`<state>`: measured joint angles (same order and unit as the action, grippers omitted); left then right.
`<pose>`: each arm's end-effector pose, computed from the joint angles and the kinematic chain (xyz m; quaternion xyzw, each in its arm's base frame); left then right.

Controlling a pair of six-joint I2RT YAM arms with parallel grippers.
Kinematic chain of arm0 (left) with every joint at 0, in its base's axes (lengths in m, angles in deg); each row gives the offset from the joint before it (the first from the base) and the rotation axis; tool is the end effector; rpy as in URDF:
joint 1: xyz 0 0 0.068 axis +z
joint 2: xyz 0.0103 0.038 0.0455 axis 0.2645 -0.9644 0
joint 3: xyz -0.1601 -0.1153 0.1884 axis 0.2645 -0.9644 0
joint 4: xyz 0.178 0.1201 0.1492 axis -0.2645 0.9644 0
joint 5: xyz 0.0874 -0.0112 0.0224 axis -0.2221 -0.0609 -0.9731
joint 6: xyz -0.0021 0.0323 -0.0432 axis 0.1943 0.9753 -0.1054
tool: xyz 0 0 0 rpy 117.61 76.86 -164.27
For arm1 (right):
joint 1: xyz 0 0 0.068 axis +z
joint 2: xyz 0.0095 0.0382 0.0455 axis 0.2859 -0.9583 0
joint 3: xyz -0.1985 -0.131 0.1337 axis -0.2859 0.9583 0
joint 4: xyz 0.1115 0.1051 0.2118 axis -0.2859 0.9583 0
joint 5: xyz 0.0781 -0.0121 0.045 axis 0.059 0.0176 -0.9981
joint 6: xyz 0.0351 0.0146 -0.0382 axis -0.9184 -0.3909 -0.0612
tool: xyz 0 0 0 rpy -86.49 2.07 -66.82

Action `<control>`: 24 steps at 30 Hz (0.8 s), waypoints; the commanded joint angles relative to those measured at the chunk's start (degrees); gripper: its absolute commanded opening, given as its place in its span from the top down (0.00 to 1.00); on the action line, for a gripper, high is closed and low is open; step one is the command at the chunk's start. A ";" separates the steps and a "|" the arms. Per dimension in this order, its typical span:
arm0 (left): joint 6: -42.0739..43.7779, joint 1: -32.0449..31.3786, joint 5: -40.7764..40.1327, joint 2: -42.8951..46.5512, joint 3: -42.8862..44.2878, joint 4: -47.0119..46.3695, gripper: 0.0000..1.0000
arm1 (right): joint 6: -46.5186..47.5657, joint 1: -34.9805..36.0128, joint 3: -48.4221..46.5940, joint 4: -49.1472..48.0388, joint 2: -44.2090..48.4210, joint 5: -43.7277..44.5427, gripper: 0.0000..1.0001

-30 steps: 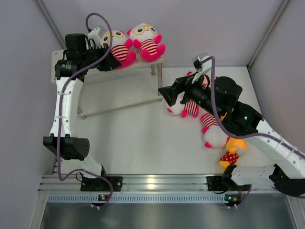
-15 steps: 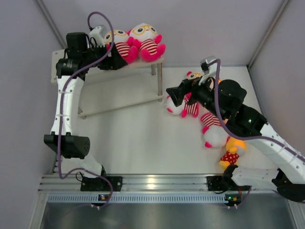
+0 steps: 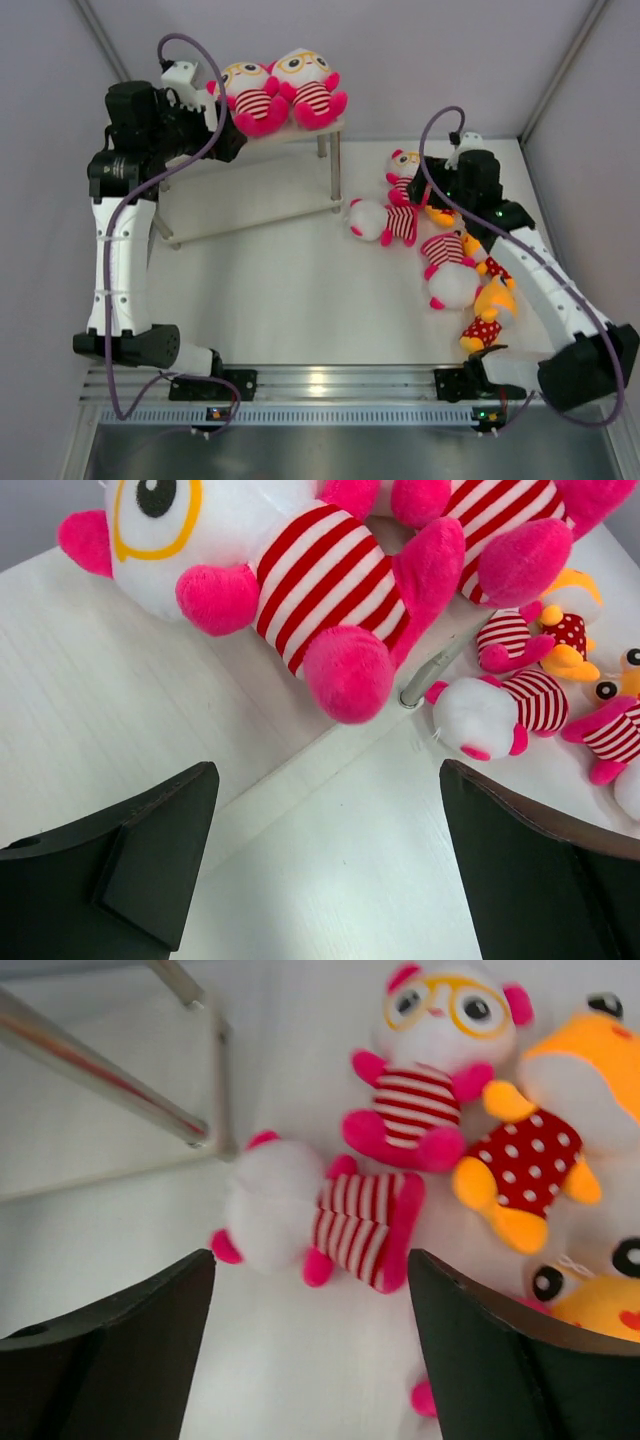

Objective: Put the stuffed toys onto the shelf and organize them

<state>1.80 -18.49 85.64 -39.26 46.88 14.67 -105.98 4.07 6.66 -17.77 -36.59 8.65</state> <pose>0.2769 -0.0292 0.5141 0.1465 0.7993 -0.1703 0.5574 0.2469 0.0917 0.3761 -0.0053 0.8287 0.1722 0.5325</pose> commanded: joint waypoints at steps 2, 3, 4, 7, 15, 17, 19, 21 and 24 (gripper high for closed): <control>4.02 -0.01 -2.92 6.47 -3.72 -1.96 0.02 | 4.12 -5.39 -0.80 -2.55 -12.23 -7.12 0.31; 4.63 -0.01 -3.18 8.57 -5.65 -1.96 0.02 | 4.91 -5.39 -1.41 -3.51 -14.43 -11.84 0.32; 4.98 -0.01 -3.97 9.64 -6.80 -1.96 0.02 | 5.10 -5.31 -1.94 -4.82 -18.10 -13.71 0.32; 6.13 -0.01 -5.02 14.47 -12.07 -1.96 0.02 | 4.40 -5.31 -4.65 -5.90 -26.01 -12.51 0.21; 8.32 -0.01 -0.12 27.12 -22.35 -1.70 0.13 | 1.94 -5.39 -6.09 -6.67 -40.20 -11.44 0.39; 9.55 -0.01 2.77 28.10 -23.15 0.57 0.16 | 0.45 -5.40 -3.19 -8.35 -38.98 -11.01 0.84; 10.34 -0.01 9.36 29.07 -24.29 2.51 0.18 | -0.17 -4.70 0.84 -8.53 -34.86 -10.48 1.00; 11.92 -0.09 14.71 29.94 -26.84 4.36 0.19 | -0.17 -3.29 3.75 -7.74 -30.47 -11.53 1.00; 14.73 -0.09 16.50 31.00 -30.88 5.24 0.21 | -0.96 1.18 9.82 -5.99 -13.82 -14.60 1.00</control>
<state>12.64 -18.52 95.76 -8.13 19.23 17.22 -105.77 1.04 13.54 -25.26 -65.07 -2.24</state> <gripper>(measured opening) 0.794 0.059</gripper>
